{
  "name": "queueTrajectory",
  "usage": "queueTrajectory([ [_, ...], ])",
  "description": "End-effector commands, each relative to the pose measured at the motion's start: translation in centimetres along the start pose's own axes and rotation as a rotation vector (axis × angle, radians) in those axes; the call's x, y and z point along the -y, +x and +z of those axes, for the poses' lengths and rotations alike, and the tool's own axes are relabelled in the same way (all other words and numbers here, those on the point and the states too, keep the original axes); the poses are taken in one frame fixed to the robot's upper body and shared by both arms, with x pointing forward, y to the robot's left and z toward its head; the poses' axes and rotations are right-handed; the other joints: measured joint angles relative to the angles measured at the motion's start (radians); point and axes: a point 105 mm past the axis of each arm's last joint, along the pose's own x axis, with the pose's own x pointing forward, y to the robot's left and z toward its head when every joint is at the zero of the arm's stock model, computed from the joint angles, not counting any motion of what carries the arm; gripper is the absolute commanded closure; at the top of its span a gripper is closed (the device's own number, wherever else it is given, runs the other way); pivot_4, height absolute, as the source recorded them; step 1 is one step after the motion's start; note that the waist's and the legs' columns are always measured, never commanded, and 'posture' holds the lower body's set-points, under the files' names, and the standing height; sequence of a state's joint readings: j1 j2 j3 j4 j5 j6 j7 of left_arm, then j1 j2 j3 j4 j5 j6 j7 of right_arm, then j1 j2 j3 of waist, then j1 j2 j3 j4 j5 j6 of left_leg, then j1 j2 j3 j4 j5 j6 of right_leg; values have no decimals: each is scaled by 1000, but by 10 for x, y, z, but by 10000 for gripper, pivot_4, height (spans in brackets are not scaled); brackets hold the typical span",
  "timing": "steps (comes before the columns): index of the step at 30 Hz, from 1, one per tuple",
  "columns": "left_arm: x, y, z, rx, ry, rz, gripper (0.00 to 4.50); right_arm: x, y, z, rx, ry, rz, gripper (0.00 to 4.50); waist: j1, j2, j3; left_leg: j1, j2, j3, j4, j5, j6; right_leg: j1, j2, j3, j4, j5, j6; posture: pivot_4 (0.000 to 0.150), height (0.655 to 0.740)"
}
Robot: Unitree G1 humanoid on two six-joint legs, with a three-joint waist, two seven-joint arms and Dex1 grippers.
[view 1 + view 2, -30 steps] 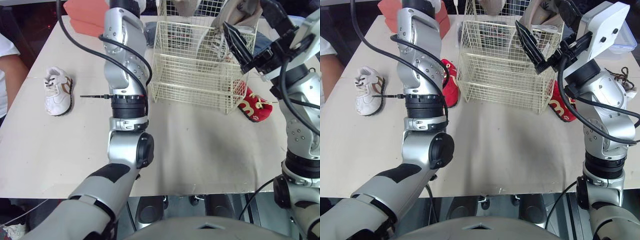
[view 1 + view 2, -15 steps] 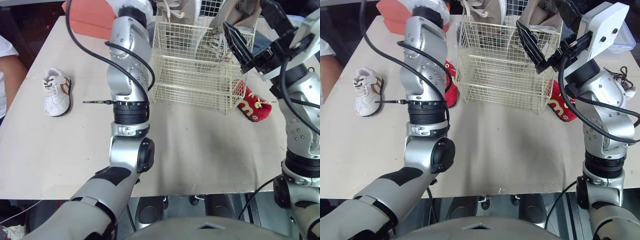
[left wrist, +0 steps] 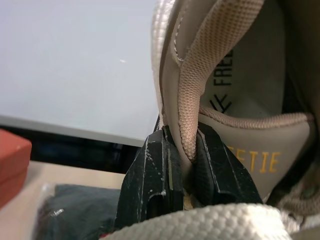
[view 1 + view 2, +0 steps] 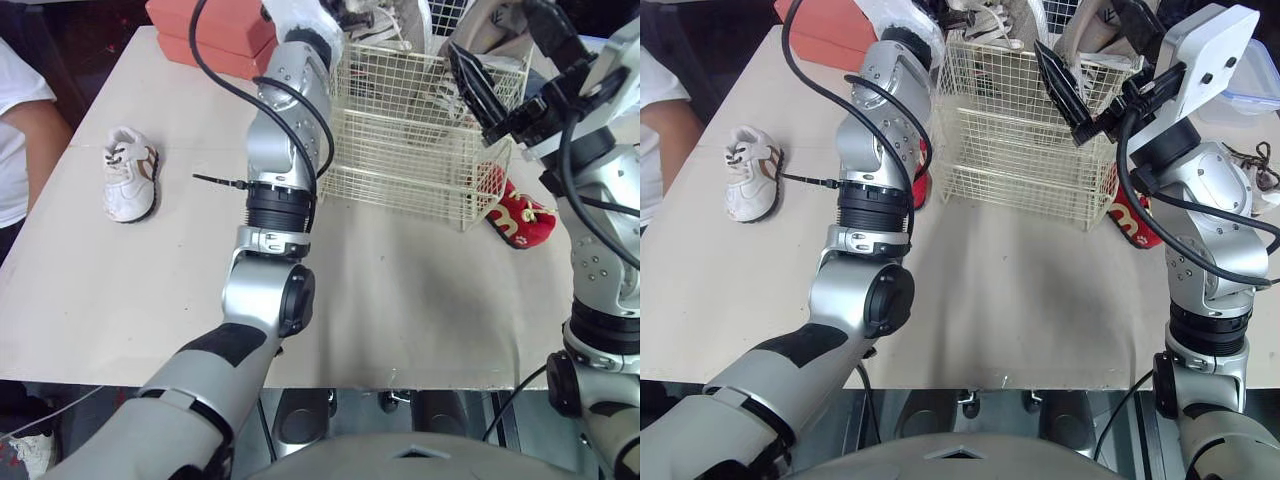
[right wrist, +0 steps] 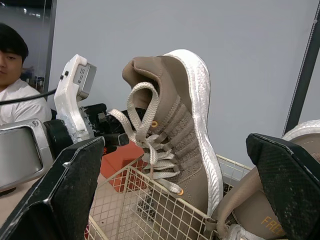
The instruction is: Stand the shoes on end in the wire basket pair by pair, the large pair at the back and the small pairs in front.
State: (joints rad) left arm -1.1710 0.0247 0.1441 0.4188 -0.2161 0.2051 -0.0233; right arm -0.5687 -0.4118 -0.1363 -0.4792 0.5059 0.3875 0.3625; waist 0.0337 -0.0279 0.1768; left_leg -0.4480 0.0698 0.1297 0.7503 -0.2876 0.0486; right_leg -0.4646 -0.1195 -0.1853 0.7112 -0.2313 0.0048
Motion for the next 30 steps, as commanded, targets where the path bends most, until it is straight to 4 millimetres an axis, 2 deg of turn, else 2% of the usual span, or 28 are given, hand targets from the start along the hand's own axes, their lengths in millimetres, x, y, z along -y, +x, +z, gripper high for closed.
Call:
queueTrajectory([
  [1,18,0,12,44,127,-97,43869,2,-2,15,57,-35,-16,0,2,0,0,0,0,0,0,0,0,0,0,0,0,0,0,1500,6860],
  [6,11,2,37,132,227,-99,43869,2,-2,14,60,-30,-16,0,-4,0,0,0,0,0,0,0,0,-1,0,0,0,0,0,1500,6860],
  [9,16,2,39,140,262,-134,43869,2,-1,14,64,-27,-13,0,-19,0,0,-1,0,0,0,0,0,-1,1,0,0,0,0,1500,6860],
  [14,21,-1,12,32,178,-155,43869,1,1,14,69,-25,-10,0,-21,0,0,0,0,0,0,0,0,-1,1,1,0,0,0,1500,6860],
  [18,6,-7,-13,-70,21,-71,43869,1,0,14,70,-28,-11,0,-21,0,0,0,1,0,0,0,0,-1,0,2,0,0,0,1500,6860],
  [20,-2,-13,-23,-107,7,-38,43869,2,0,14,70,-30,-13,0,-21,1,0,2,1,-1,0,0,0,-1,1,3,1,0,0,1500,6860],
  [26,-6,-22,-39,-173,17,-35,43869,2,0,14,67,-30,-14,0,-18,1,-1,2,1,-1,0,0,0,0,0,3,1,0,0,1500,6860],
  [30,-1,-24,-39,-174,2,-79,43869,1,0,14,67,-28,-11,0,-19,2,-1,2,1,-1,0,0,0,0,1,4,1,0,0,1500,6860],
])
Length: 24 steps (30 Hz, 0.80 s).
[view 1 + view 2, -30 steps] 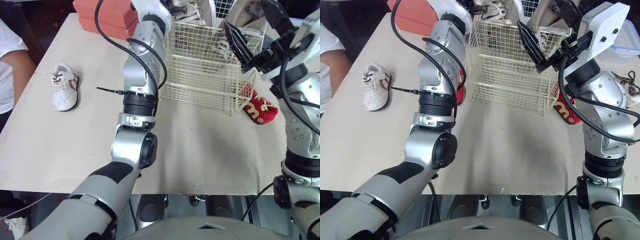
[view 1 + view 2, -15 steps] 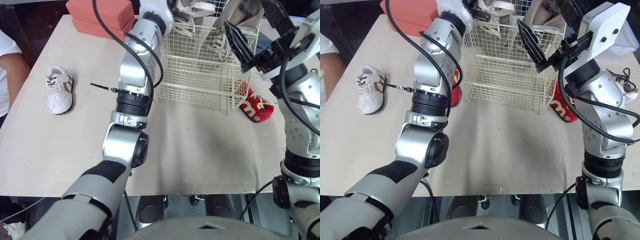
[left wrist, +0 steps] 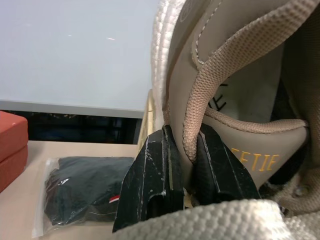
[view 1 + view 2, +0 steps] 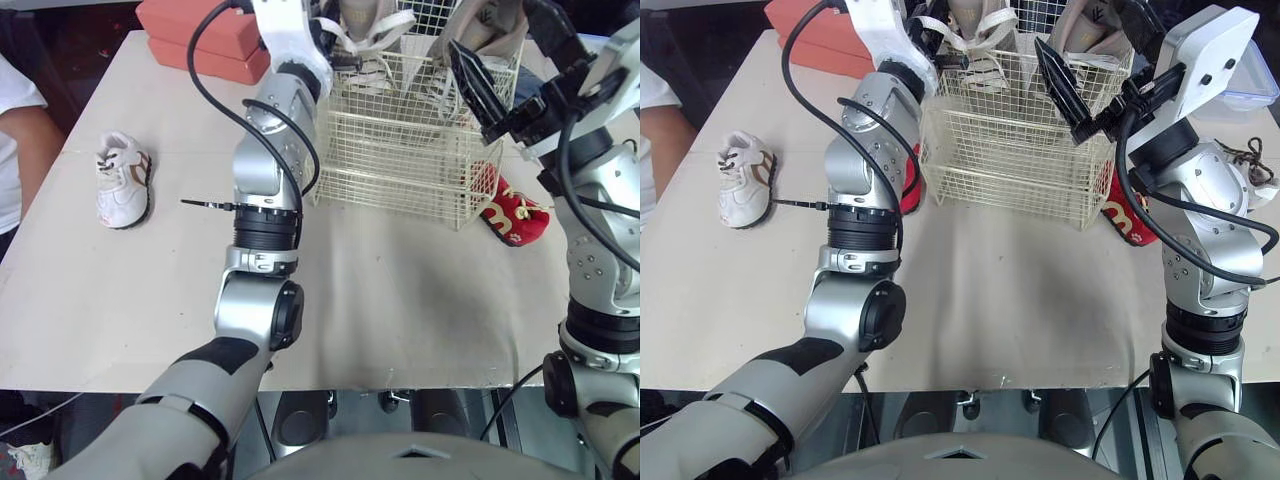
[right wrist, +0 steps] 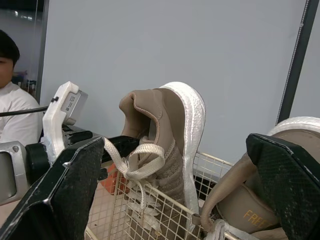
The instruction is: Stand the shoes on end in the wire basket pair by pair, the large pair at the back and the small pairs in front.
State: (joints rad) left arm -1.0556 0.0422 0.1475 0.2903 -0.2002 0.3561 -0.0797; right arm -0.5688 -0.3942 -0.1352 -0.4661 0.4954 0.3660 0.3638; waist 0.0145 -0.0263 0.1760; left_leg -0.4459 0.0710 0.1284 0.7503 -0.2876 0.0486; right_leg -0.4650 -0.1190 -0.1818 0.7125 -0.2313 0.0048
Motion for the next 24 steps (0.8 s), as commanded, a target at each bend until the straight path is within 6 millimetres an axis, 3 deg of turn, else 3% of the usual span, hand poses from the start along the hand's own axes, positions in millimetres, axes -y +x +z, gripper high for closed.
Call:
queueTrajectory([
  [1,14,-3,-12,-47,-9,-85,43869,1,0,14,53,-32,-1,0,1,0,0,0,0,0,0,0,0,0,0,0,0,0,0,1500,6860],
  [3,15,-4,-9,-42,-10,-105,33625,1,0,14,52,-30,-1,0,0,0,0,0,0,0,0,0,0,0,0,0,0,0,0,1500,6860],
  [5,14,-5,-6,-31,-5,-109,27863,0,0,13,50,-28,0,0,1,0,0,0,0,0,0,0,0,0,0,0,0,0,0,1500,6860],
  [9,14,-12,3,3,-24,-163,7373,3,-2,12,40,-35,-3,0,0,0,0,0,0,0,0,0,0,0,0,0,0,0,0,1500,6860],
  [11,13,-19,13,32,-40,-202,432,6,-5,13,32,-45,-9,0,-2,0,0,0,0,0,0,0,0,0,0,0,0,0,0,1500,6860],
  [16,17,-47,38,63,3,-380,432,14,-14,13,0,-62,-18,0,-3,1,0,0,1,0,0,0,0,-1,0,1,0,0,0,1500,6860],
  [19,16,-64,37,-3,4,-454,432,20,-21,13,-21,-72,-28,0,-4,1,0,0,1,0,0,0,0,-1,0,2,0,0,0,1500,6860],
  [24,-7,-89,32,-148,59,-486,432,32,-37,7,-83,-81,-42,0,-3,2,0,1,1,-1,0,0,0,0,1,4,0,0,0,1500,6860],
])
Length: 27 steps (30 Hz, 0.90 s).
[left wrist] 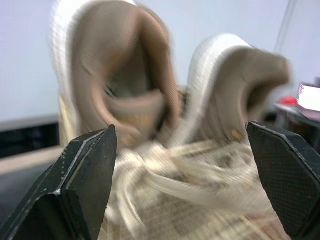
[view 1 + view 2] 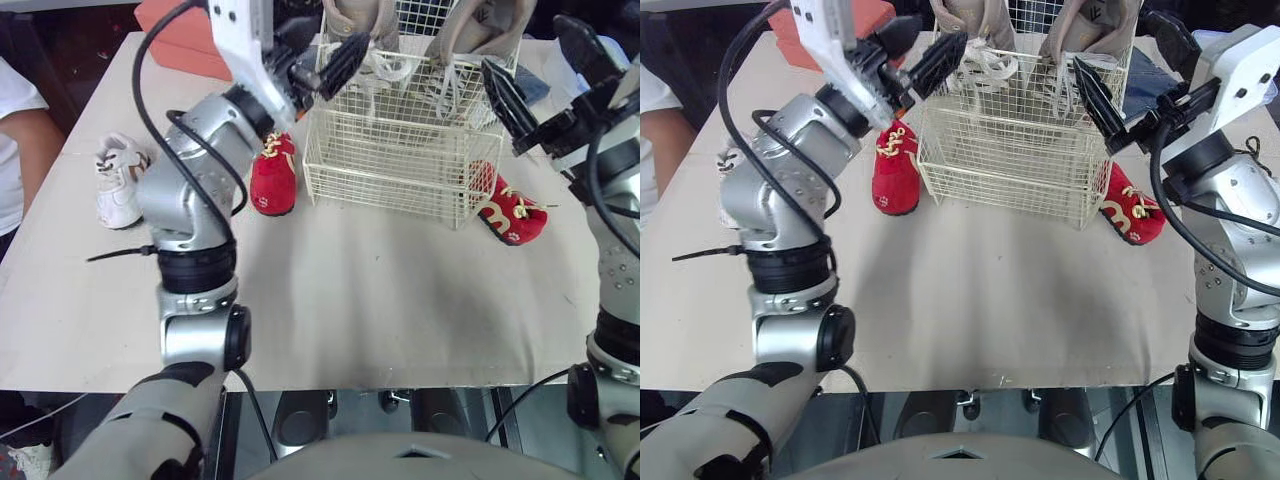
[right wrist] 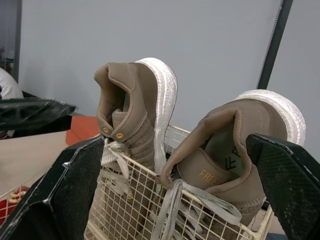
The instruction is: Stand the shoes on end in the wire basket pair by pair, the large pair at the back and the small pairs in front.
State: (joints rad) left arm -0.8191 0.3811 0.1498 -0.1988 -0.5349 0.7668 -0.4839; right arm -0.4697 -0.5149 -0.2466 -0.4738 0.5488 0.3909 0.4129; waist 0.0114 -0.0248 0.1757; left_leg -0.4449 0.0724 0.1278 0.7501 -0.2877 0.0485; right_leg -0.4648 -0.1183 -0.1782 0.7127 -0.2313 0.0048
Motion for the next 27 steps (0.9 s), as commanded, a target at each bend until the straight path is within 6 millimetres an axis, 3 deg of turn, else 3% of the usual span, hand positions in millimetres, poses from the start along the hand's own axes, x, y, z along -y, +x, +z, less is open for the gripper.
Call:
queueTrajectory([
  [1,2,-20,7,-55,27,-49,432,8,-11,7,0,-30,-7,0,0,0,0,0,0,0,0,0,0,0,0,0,0,0,0,1500,6860],
  [4,7,-35,0,-121,49,-129,432,13,-21,0,-43,-24,-16,0,0,0,0,0,0,0,0,0,0,0,0,1,0,0,0,1500,6860],
  [7,15,-44,15,-43,69,-233,432,17,-40,-16,-141,30,-43,0,6,0,0,0,0,0,0,0,0,0,0,1,0,0,0,1500,6860],
  [11,38,-65,30,0,101,-467,432,13,-77,-38,-312,107,-50,0,6,0,0,-2,0,-2,0,0,0,0,0,-1,-1,0,0,1500,6860],
  [16,53,-80,23,-113,44,-668,432,20,-120,-62,-518,127,-94,0,2,1,0,1,0,-1,0,0,0,1,1,0,-1,-2,3,1500,6860],
  [22,58,-85,17,-213,45,-757,432,12,-145,-83,-648,206,-49,0,2,2,0,12,1,2,-3,0,0,9,2,4,-2,-3,4,1500,6860],
  [27,63,-84,14,-251,63,-785,432,22,-148,-106,-687,205,-66,0,1,2,0,13,1,1,-4,-1,0,12,2,4,-4,-3,4,1500,6860],
])
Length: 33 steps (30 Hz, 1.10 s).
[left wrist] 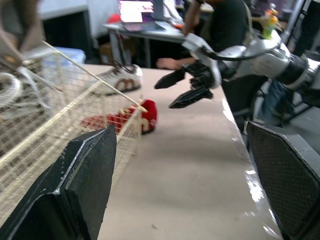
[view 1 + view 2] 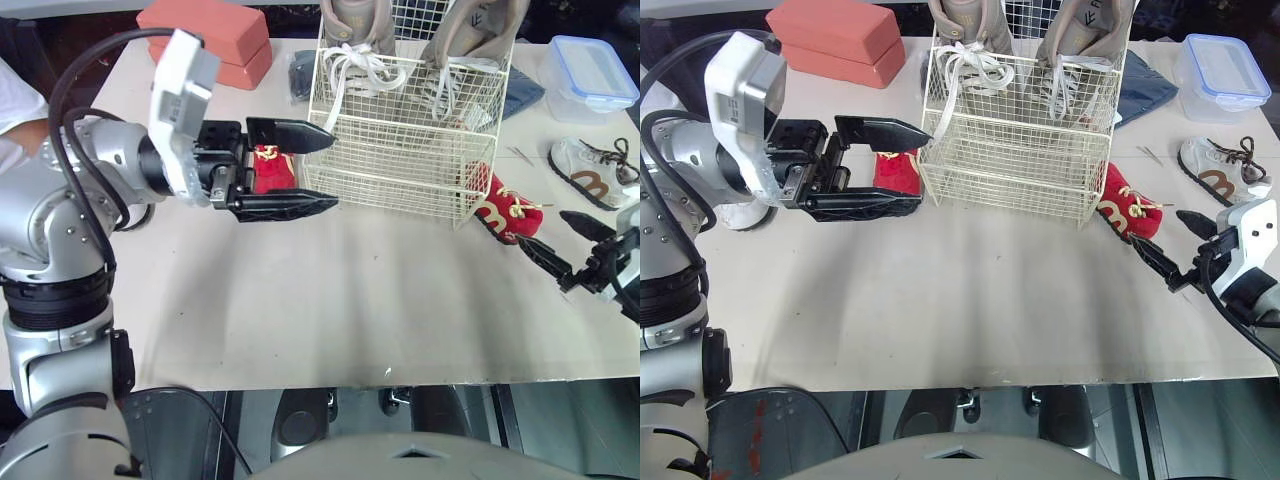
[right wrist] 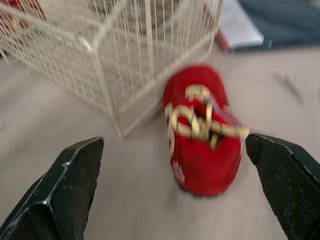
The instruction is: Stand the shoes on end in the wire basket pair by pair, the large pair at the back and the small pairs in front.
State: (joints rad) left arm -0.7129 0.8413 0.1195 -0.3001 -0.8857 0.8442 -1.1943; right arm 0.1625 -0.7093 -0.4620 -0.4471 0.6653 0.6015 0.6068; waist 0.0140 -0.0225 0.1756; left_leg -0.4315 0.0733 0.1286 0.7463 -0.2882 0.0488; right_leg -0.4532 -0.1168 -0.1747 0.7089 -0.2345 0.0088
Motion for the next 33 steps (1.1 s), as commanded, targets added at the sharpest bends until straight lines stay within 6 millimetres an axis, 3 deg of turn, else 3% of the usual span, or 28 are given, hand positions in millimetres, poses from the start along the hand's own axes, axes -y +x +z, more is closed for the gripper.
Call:
queueTrajectory([
  [1,4,2,7,-31,42,-19,432,11,11,0,10,-31,-6,0,-2,1,0,0,0,0,0,0,0,0,0,0,0,0,0,1500,6860],
  [8,6,1,5,-61,52,-10,432,15,31,-11,-9,-19,31,0,-1,2,1,0,0,0,-1,0,0,0,0,0,0,0,0,1500,6860],
  [12,8,1,5,-59,52,-12,0,19,34,-11,0,-28,19,11669,0,2,1,0,0,0,-1,0,0,0,0,0,-1,0,0,1500,6860],
  [17,8,1,3,-62,49,-17,0,23,32,-9,3,-66,-2,36404,-1,3,2,0,0,0,-1,0,0,0,0,0,0,0,0,1500,6860],
  [19,8,1,2,-62,49,-23,0,26,24,-4,9,-92,-19,43913,0,3,2,0,0,0,-1,0,0,0,0,0,0,0,0,1500,6860],
  [25,6,-2,0,-72,50,-20,0,36,-16,42,98,-184,-60,44896,3,8,5,-1,-1,0,-1,0,0,0,-1,0,-1,0,0,1500,6860],
  [29,6,0,-2,-63,47,-52,0,40,-46,94,188,-347,-95,44896,0,8,4,0,-1,0,-1,0,0,0,0,0,-1,0,0,1500,6860],
  [33,-1,-4,-1,-65,56,-50,0,12,-50,141,362,-550,4,44896,-2,8,4,1,0,0,-3,0,0,0,1,1,-2,0,0,1500,6860],
])
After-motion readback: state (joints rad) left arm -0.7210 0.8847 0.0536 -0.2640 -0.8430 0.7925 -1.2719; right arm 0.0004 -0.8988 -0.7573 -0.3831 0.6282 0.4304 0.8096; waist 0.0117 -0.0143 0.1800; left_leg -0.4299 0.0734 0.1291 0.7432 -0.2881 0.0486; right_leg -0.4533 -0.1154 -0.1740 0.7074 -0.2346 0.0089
